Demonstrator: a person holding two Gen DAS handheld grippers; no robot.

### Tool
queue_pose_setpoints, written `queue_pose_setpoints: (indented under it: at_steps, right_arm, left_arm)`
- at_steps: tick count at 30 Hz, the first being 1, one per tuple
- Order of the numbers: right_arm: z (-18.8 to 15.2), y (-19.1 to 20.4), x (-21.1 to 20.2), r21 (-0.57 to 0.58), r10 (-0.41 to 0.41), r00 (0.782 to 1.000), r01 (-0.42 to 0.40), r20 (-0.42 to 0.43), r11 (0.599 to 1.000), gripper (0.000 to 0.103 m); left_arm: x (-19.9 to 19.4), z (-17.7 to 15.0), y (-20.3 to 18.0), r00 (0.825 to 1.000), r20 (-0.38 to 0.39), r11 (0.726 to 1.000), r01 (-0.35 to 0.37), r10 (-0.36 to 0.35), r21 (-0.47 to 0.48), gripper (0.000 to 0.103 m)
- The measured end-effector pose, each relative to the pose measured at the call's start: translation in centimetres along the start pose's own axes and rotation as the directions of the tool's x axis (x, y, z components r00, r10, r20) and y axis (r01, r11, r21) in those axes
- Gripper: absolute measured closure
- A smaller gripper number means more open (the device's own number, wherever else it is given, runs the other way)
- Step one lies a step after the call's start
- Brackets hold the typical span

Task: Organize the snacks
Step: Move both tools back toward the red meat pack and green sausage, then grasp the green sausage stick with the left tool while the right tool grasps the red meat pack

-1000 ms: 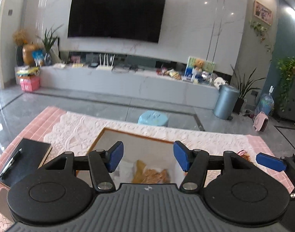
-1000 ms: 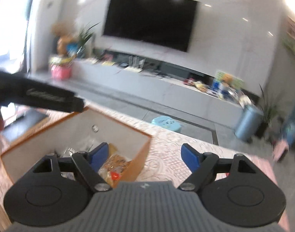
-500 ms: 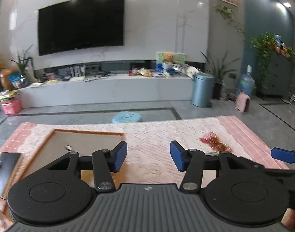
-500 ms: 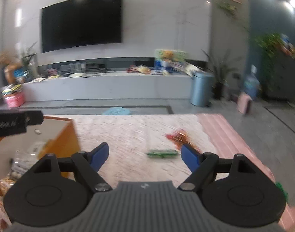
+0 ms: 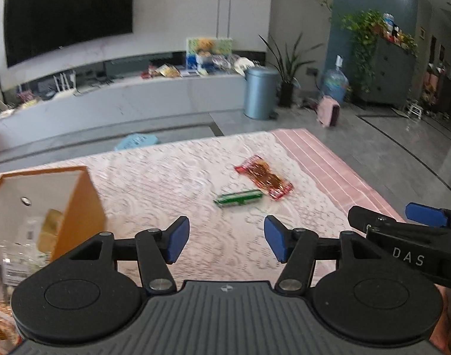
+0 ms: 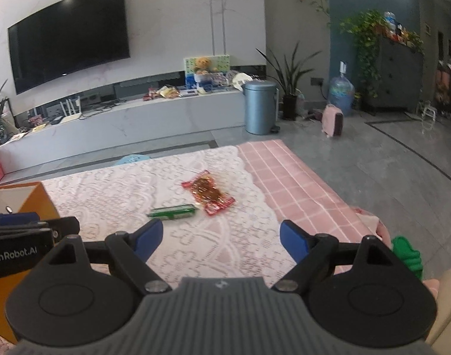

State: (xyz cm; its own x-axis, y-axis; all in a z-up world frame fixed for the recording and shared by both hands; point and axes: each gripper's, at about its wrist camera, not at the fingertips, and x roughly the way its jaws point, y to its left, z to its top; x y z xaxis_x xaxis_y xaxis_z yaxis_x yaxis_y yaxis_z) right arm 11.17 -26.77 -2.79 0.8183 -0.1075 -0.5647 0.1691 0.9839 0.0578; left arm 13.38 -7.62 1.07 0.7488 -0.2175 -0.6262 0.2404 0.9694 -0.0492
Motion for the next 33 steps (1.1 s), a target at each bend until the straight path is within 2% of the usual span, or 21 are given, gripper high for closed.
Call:
queue_pose_setpoints:
  at_steps: [5,11,17,23,27,30,33]
  right_arm:
    - [0.4,-2.3,1.6,0.066,0.020,0.999,-0.018,-0.038,0.998,0.019]
    - [1.3,-4.6,3.7,0.085,0.062,0.996,-0.057,-0.061,0.995,0.020]
    - [2.1,-7.0,7.0,0.134,0.112,0.988,-0.096,-0.111,0.986,0.026]
    - [3.0,-7.0,10.8,0.086,0.115,0.986,-0.105,-0.123,0.991,0.027]
    - [3.0,-6.3,13.7,0.058,0.133,0.980,-0.126,-0.145,0.990,0.030]
    - [2.8,-5.9,15.6,0.094,0.159,0.972,-0.145,-0.173,0.985,0.030]
    - [2.6,-5.5,17.1,0.123,0.192,0.961,-0.170,-0.197,0.978,0.030]
  left_arm:
    - [1.9,0.5,-1.2,0.999,-0.048,0.999,0.025,-0.023,0.034,0.034]
    - [4.3,1.3,-2.0,0.995,-0.072,0.995,0.078,-0.073,0.069,0.034]
    - [7.4,2.2,-2.1,0.992,-0.084,0.993,0.095,-0.089,0.072,0.034]
    - [10.9,3.1,-2.1,0.989,-0.094,0.989,0.124,-0.116,0.081,0.034]
    - [14.0,3.5,-2.2,0.979,-0.144,0.969,0.172,-0.148,0.176,0.034]
    - [16.7,3.5,-2.4,0.972,-0.190,0.944,0.187,-0.137,0.274,0.039]
    - [18.8,3.5,-2.4,0.967,-0.214,0.925,0.202,-0.137,0.322,0.039]
